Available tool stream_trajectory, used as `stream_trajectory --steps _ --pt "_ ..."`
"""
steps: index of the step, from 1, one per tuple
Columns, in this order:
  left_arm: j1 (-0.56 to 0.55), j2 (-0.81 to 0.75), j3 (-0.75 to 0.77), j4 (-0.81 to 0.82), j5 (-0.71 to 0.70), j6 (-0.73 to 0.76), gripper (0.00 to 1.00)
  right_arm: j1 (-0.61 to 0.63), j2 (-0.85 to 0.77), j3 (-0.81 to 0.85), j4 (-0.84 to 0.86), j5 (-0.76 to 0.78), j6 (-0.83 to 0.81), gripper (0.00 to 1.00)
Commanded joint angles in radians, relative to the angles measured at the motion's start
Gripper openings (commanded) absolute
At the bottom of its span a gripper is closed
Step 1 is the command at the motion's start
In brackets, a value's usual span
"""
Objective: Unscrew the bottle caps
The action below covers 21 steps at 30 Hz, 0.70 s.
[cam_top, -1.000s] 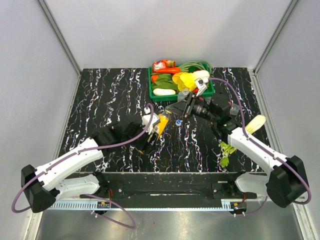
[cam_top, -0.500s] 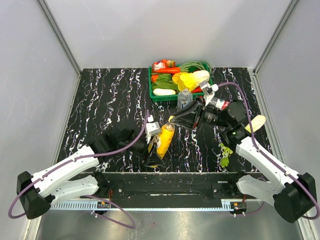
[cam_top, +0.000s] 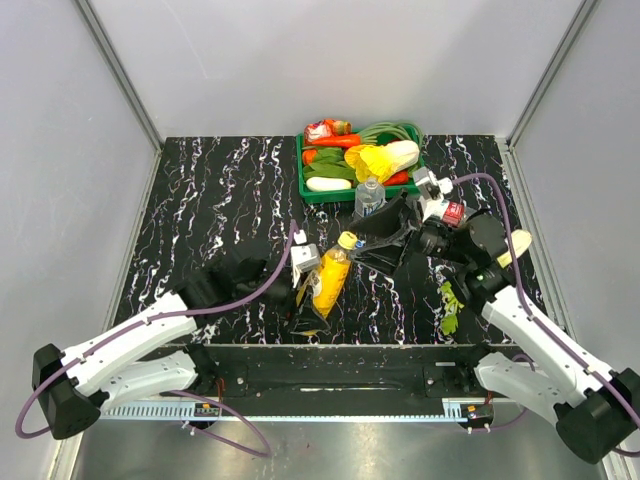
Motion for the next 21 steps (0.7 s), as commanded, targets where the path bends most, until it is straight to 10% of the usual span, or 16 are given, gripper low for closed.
stream_trajectory --steps 1,14,21 --pt "0.004 -0.001 0.033 -0.004 -0.109 0.008 0.16 0.01 -0.068 0.026 -0.089 0.185 -0.056 1.0" --pt "-0.056 0.048 0.129 -0.155 -0.599 0.034 0.15 0.01 -0.071 0.128 -0.434 0.524 -0.064 1.0" --pt "-0.211 0.087 0.183 -0.196 -1.05 0.028 0.11 0.01 0.0 0.148 -0.432 0.468 0.011 1.0"
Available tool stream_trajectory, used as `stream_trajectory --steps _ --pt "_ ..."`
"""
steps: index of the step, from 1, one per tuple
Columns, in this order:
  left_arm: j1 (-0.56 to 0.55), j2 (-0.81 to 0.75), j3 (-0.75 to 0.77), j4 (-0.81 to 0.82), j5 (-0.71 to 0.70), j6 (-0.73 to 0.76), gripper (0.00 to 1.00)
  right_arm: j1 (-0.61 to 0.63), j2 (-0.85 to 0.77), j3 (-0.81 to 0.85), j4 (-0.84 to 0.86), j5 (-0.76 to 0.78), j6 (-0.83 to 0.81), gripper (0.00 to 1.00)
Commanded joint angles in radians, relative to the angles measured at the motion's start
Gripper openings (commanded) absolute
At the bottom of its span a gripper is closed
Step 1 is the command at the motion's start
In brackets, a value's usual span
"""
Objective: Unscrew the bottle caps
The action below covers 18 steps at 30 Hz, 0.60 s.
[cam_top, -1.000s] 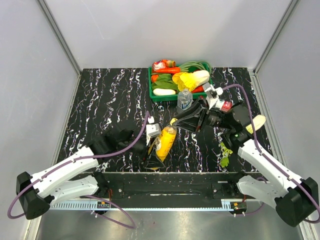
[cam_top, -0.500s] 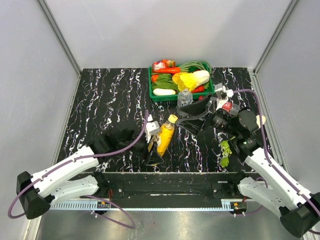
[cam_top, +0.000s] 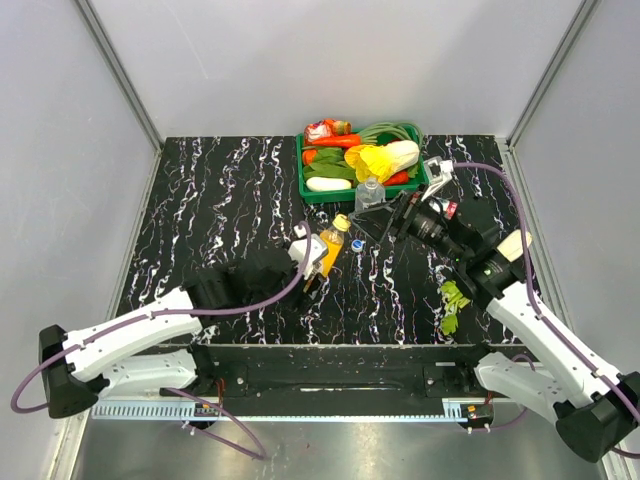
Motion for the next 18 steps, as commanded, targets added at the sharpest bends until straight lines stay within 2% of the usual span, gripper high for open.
stream_trajectory --steps 1,8,18 --pt "-0.086 0.035 0.082 -0.008 -0.364 0.004 0.11 0.005 0.026 0.032 0.018 -0.019 0.063 1.0" --pt "-0.166 0.154 0.167 -0.073 -0.546 -0.003 0.11 0.007 0.091 0.059 0.055 -0.089 0.11 1.0" --pt "-0.2 0.208 0.184 -0.082 -0.57 -0.009 0.11 0.007 0.114 0.059 0.075 -0.11 0.145 0.7"
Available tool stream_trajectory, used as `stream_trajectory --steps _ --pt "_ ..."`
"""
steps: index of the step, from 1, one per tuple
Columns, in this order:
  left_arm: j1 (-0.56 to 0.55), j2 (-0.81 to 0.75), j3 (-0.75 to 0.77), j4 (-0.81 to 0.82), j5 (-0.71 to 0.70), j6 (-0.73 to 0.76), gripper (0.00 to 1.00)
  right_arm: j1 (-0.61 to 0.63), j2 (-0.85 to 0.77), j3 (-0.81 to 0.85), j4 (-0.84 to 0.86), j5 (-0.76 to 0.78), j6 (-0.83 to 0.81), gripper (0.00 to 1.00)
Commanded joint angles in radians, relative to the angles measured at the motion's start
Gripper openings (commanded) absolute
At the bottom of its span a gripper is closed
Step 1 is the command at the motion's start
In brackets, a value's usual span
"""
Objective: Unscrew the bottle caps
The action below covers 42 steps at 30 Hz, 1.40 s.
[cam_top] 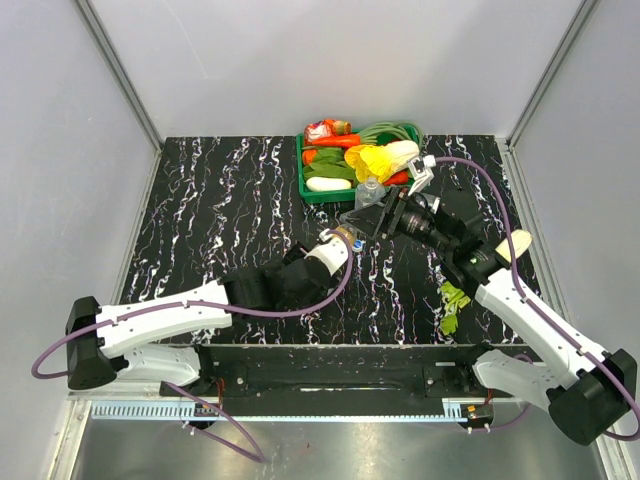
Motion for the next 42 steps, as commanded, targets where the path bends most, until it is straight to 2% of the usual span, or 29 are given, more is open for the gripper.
stream_trajectory --steps 1,5,8,14,17,21,24,30,33,37,42 --pt "-0.008 -0.005 0.046 0.014 -0.059 -0.011 0.11 0.007 -0.003 0.045 0.054 -0.025 0.027 0.66" --pt "-0.008 -0.01 0.04 0.014 -0.059 -0.018 0.11 0.007 0.008 0.051 0.042 -0.044 0.03 0.54" --pt "-0.011 -0.002 0.04 0.014 -0.051 -0.021 0.11 0.007 0.01 0.05 0.037 -0.039 0.03 0.4" --pt "-0.008 0.015 0.034 0.018 -0.009 -0.017 0.11 0.007 -0.007 0.041 0.012 0.004 -0.004 0.0" --pt "0.001 0.024 0.023 0.033 0.063 -0.014 0.08 0.007 -0.023 0.024 0.037 -0.013 -0.044 0.0" --pt "0.049 -0.005 -0.024 0.111 0.232 -0.017 0.05 0.007 -0.043 0.033 -0.009 -0.007 -0.107 0.0" --pt "0.092 -0.058 -0.072 0.185 0.379 -0.024 0.0 0.005 -0.067 0.033 -0.021 -0.013 -0.145 0.0" --pt "0.184 -0.152 -0.142 0.304 0.776 -0.041 0.0 0.005 -0.124 0.059 -0.046 -0.037 -0.199 0.0" --pt "0.204 -0.169 -0.161 0.349 0.963 -0.038 0.0 0.005 -0.13 0.061 -0.002 -0.135 -0.216 0.0" --pt "0.216 -0.195 -0.188 0.405 1.145 -0.046 0.0 0.005 -0.132 0.05 0.084 -0.312 -0.236 0.0" --pt "0.247 -0.237 -0.224 0.487 1.268 -0.075 0.0 0.005 -0.167 0.005 0.264 -0.496 -0.237 0.0"
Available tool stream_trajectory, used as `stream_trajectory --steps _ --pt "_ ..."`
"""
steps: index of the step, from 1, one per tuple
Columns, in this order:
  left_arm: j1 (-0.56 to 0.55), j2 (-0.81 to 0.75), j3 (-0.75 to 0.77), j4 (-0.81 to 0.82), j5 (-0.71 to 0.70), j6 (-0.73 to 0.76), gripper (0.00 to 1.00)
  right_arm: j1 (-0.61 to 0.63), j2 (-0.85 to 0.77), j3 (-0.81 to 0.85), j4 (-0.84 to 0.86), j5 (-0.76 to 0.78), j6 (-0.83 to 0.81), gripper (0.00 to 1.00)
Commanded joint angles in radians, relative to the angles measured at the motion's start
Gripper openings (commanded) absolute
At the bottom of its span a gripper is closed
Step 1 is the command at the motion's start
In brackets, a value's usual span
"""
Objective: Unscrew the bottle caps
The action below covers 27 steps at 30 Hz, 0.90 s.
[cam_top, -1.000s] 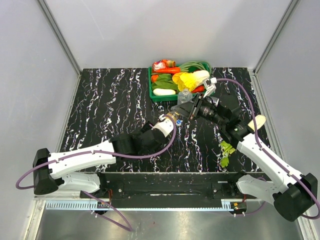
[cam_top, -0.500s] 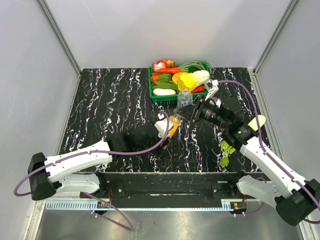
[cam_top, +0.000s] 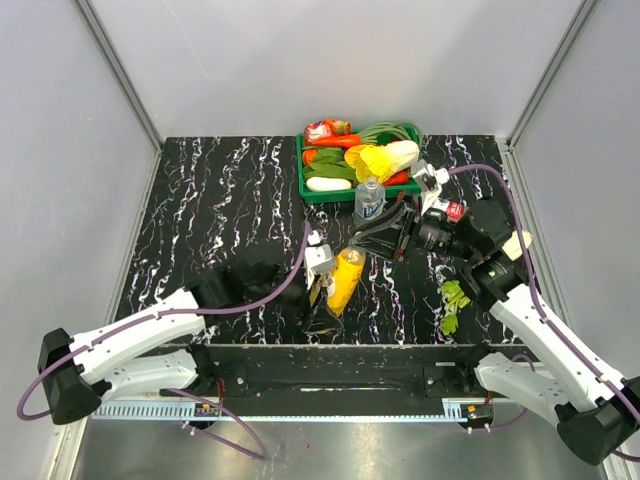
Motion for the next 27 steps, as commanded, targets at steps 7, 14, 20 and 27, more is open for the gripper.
stream_trajectory --steps 7,14,20,27 --pt "0.025 -0.015 -0.003 0.109 0.209 -0.035 0.0 0.003 -0.09 0.018 0.174 -0.196 -0.125 0.0" --pt "0.025 0.002 0.015 0.072 0.134 -0.021 0.0 0.002 -0.095 0.004 0.139 -0.008 -0.093 0.68" --pt "0.026 0.012 0.072 -0.078 0.002 0.024 0.0 0.002 -0.141 0.015 0.017 0.262 -0.127 1.0" --pt "0.023 -0.001 0.109 -0.187 -0.225 0.036 0.0 0.002 -0.098 0.065 -0.107 0.384 -0.109 1.0"
